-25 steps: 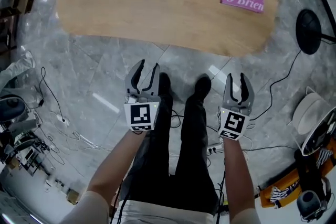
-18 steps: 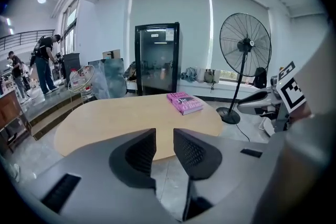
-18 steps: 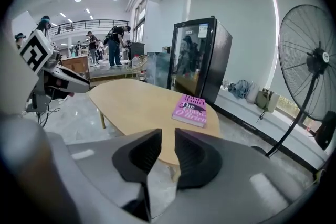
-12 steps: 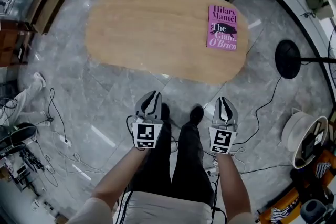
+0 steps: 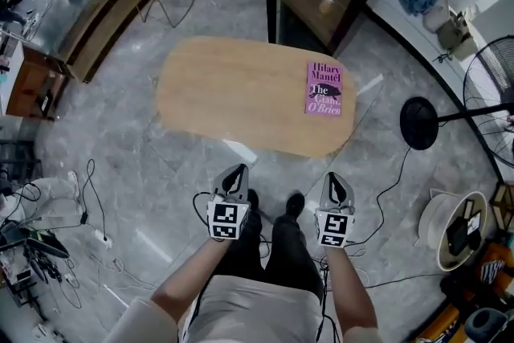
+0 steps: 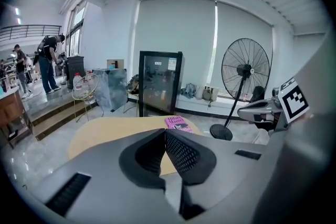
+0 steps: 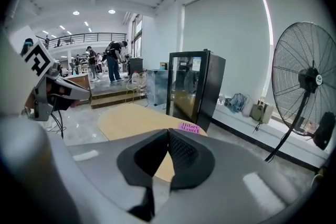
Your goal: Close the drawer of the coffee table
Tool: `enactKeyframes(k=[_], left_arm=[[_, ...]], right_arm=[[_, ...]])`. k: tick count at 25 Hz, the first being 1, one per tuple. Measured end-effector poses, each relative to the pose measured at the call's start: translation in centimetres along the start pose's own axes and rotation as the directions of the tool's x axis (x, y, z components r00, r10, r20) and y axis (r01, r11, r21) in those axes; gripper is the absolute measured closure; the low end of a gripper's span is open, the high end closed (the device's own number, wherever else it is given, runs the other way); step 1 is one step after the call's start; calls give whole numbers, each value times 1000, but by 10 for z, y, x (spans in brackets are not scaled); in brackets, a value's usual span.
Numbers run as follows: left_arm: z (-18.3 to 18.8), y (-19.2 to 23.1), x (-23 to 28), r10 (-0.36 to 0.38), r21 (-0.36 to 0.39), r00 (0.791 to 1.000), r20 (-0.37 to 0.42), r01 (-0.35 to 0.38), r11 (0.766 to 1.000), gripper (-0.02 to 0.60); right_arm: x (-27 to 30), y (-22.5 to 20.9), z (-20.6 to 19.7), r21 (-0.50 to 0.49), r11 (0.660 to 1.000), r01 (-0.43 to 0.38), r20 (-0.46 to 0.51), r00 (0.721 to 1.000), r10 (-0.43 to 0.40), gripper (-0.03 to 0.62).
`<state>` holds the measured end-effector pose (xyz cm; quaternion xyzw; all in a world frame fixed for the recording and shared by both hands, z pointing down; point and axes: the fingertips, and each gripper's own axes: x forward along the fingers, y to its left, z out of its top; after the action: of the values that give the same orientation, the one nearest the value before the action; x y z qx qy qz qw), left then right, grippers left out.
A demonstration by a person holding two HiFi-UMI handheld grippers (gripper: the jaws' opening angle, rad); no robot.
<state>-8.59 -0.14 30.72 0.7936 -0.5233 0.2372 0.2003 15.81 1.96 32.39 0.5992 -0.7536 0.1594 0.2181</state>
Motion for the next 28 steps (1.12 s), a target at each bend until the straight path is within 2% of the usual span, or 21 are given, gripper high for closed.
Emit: enactKeyframes(k=[3, 8, 14, 19, 25, 28], left_arm=[[21, -5, -17, -16, -19, 1000, 5, 16, 1000, 574], [68, -18, -50, -76, -12, 996, 55, 77, 997, 574], [127, -21, -79, -124, 5, 985, 120, 124, 992, 574], [164, -18, -103, -139, -56, 976, 166, 150, 987, 574], [217, -19, -139, -156, 29, 956, 249, 153, 988, 574], [234, -15, -155, -159, 28, 948, 276, 158, 987, 574]], right_arm=[[-17, 3, 28, 15, 1000, -24, 25, 999, 23, 583], [-49, 4, 70, -55, 997, -50, 58, 997, 53, 583], [-73, 10, 141, -87, 986, -143, 128, 980, 154, 583], [-99, 2, 192, -60, 985, -165, 205, 963, 173, 583], [-128, -1, 241, -80, 978, -194, 246, 947, 208, 583], [-141, -5, 261, -87, 979, -183, 267, 943, 200, 583]])
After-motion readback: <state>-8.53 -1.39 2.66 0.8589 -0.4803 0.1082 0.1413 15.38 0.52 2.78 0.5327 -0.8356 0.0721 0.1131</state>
